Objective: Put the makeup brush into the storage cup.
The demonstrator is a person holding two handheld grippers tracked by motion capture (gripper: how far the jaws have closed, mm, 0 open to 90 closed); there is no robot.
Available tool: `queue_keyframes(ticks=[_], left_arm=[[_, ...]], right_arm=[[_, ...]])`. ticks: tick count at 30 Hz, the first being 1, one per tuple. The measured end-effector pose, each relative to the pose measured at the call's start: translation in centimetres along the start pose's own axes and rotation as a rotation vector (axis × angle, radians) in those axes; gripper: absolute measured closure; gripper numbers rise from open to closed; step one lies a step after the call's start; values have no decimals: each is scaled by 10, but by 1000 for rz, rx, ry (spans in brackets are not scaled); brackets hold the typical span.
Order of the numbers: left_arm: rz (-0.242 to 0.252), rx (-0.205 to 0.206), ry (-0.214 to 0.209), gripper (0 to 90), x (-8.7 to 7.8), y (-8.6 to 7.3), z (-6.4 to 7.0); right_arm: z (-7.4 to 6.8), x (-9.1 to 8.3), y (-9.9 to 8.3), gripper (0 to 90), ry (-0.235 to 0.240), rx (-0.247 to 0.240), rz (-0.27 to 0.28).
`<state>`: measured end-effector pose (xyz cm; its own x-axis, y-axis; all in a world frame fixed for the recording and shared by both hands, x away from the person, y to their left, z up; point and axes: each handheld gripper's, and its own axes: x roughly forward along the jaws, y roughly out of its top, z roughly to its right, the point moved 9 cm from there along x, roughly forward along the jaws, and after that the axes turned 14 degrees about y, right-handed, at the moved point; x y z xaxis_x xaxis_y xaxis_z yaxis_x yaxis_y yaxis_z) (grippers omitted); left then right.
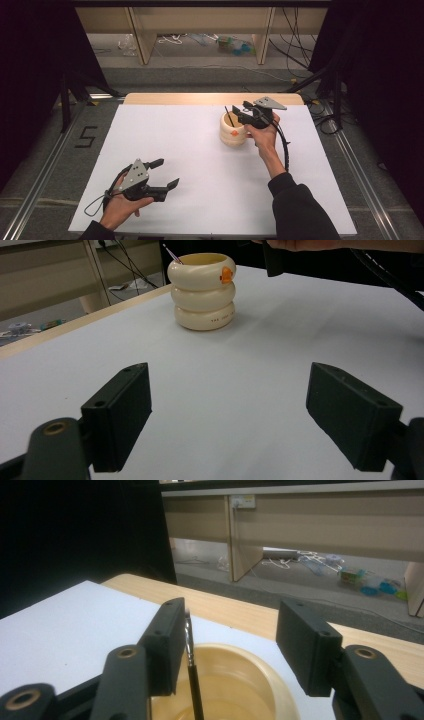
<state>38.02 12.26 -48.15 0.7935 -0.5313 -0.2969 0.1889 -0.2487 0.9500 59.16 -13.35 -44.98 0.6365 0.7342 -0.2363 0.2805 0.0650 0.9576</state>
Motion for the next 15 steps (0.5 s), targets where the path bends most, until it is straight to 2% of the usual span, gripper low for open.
queue_keyframes(ticks=[6, 9, 15], left_arm=[[2, 4, 0, 185, 0, 0, 0], [-1, 8, 2, 185, 0, 0, -1], [2, 7, 1, 184, 0, 0, -1]], right_arm=[[1, -7, 1, 427, -12, -11, -28], [-3, -9, 3, 400, 14, -9, -25], [-11, -16, 7, 362, 20, -17, -44]])
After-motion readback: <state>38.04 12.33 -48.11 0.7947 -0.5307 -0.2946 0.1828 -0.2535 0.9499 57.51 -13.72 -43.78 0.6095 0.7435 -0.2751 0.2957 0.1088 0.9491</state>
